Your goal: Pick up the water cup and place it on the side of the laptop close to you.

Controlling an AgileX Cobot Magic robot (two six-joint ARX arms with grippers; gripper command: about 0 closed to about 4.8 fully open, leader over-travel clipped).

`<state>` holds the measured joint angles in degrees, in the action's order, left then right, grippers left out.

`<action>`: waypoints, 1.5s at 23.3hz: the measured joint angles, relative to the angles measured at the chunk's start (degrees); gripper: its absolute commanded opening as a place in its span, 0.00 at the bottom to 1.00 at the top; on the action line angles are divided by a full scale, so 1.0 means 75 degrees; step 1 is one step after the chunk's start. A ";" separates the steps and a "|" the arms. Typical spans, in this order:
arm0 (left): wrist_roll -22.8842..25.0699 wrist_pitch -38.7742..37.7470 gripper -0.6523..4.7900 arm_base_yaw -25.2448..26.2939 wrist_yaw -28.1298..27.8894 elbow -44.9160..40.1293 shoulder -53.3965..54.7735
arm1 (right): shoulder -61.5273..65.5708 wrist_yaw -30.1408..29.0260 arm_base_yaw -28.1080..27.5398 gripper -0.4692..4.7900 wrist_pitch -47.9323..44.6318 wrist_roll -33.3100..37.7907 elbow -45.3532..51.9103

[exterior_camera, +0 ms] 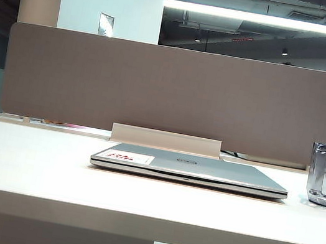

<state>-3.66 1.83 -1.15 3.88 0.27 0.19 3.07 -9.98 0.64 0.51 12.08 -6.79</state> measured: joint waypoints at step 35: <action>0.0000 -0.0230 0.11 0.0000 -0.0006 0.0000 -0.0003 | 1.0931 0.2171 0.1836 0.07 -0.3949 -0.0251 -0.3206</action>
<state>-3.66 0.10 -1.15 3.84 0.27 0.16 85.06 6.31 14.41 -29.10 10.20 -30.83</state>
